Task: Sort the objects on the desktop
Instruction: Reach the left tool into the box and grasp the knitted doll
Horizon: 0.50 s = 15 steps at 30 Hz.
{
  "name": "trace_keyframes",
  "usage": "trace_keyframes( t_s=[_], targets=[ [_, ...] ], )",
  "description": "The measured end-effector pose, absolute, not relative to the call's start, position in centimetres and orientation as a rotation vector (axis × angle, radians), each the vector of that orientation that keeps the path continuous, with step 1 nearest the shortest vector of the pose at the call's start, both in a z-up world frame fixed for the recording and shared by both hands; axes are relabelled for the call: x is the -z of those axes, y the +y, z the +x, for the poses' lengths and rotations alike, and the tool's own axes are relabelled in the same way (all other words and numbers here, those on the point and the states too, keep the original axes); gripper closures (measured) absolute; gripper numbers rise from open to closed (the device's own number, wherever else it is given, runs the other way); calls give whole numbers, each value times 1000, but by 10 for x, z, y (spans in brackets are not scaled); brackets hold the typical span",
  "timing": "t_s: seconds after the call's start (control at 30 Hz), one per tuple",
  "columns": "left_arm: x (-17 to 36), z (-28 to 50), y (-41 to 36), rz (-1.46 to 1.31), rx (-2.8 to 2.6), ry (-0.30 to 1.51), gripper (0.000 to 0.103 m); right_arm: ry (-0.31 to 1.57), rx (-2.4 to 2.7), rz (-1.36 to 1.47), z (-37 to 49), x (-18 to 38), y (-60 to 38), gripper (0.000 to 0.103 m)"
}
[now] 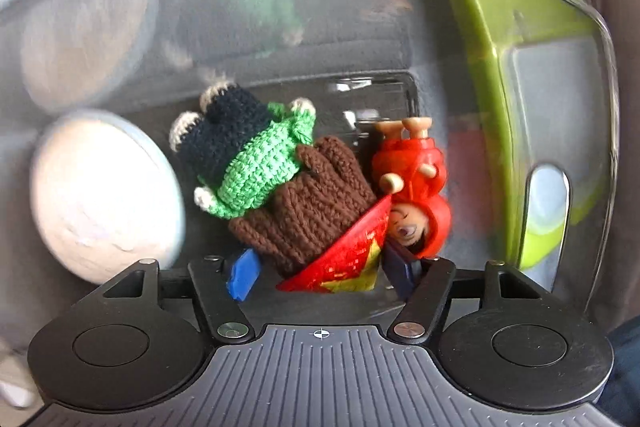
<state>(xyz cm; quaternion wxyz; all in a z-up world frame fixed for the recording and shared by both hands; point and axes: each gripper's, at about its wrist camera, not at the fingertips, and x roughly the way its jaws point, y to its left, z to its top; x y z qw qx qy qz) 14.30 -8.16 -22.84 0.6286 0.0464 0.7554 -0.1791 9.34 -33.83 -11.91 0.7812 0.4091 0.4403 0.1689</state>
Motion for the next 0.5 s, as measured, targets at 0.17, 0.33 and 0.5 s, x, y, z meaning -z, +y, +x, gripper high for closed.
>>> trace_keyframes(
  t_s=[0.17,0.33,0.5],
  targets=[
    [195,112,-105,479,516,1537,34,952,-377,903,95,122,-342,24],
    [200,107,-108,674,565,1585,34,972,-374,910,101,127,-342,24],
    [213,106,-70,694,525,1881,28,979,-375,910,100,127,-344,24]
  ],
)
